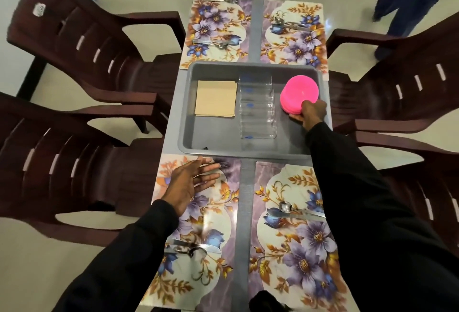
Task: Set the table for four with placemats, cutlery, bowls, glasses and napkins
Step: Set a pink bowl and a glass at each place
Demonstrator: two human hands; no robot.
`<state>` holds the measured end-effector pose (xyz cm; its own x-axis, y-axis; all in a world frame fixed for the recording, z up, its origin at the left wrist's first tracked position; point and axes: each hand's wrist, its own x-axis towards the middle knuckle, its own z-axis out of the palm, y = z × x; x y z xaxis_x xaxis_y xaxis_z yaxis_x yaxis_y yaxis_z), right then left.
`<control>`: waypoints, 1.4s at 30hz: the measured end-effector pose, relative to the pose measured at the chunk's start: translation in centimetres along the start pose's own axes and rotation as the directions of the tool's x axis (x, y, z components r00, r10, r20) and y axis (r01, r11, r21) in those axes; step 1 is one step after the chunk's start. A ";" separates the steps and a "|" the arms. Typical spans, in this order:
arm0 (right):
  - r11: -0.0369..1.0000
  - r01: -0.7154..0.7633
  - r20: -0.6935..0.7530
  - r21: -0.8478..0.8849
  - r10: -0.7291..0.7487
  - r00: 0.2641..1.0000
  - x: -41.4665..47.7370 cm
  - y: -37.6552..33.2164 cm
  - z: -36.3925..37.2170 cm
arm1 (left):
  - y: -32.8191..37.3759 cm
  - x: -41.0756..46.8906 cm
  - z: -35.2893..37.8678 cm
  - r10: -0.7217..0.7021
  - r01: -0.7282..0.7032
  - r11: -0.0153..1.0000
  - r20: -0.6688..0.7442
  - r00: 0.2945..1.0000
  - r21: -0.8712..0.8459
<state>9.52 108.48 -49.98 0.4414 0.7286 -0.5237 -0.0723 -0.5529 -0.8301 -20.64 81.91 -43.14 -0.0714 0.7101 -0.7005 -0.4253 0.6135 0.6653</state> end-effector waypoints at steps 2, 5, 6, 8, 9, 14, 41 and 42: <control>0.996 0.093 -0.018 0.005 -0.093 0.995 -1.5 -0.2 -1.3 | 0.0 -0.1 0.6 0.000 -0.001 1.000 0.038 0.999 0.007; 0.968 0.249 0.025 -0.033 -0.248 0.968 -5.7 -0.6 -3.9 | 0.1 -0.5 1.8 -0.027 0.027 1.000 0.090 0.996 -0.001; 0.955 0.292 0.059 -0.054 -0.289 0.956 -7.6 -0.5 -4.8 | 0.1 -0.7 2.2 -0.038 0.040 0.999 0.109 0.993 -0.017; 0.947 0.308 0.156 -0.097 -0.291 0.944 -12.0 -0.5 -6.2 | 0.0 -1.2 3.4 -0.073 0.086 0.993 0.159 0.985 -0.076; 0.949 0.294 0.223 -0.113 -0.264 0.938 -14.0 -0.2 -6.7 | -0.2 -1.4 3.9 -0.093 0.116 0.987 0.192 0.977 -0.107; 0.949 0.211 0.425 -0.233 -0.096 0.900 -22.5 4.1 -8.7 | -2.6 -2.2 5.6 -0.222 0.266 0.949 0.242 0.945 -0.167; 0.887 0.243 -0.080 -0.392 -0.296 0.952 -32.8 19.5 -19.1 | -12.6 -6.6 1.1 -0.392 0.420 0.900 0.207 0.896 -0.114; 0.888 0.220 -0.083 -0.405 -0.275 0.958 -32.2 20.3 -19.4 | -12.4 -6.6 0.6 -0.385 0.419 0.898 0.222 0.896 -0.135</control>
<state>11.21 65.94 -46.23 0.5166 0.8166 -0.2574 0.3949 -0.4939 -0.7746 -14.34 69.84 -46.58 0.3000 0.4766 -0.8264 -0.5338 0.8018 0.2686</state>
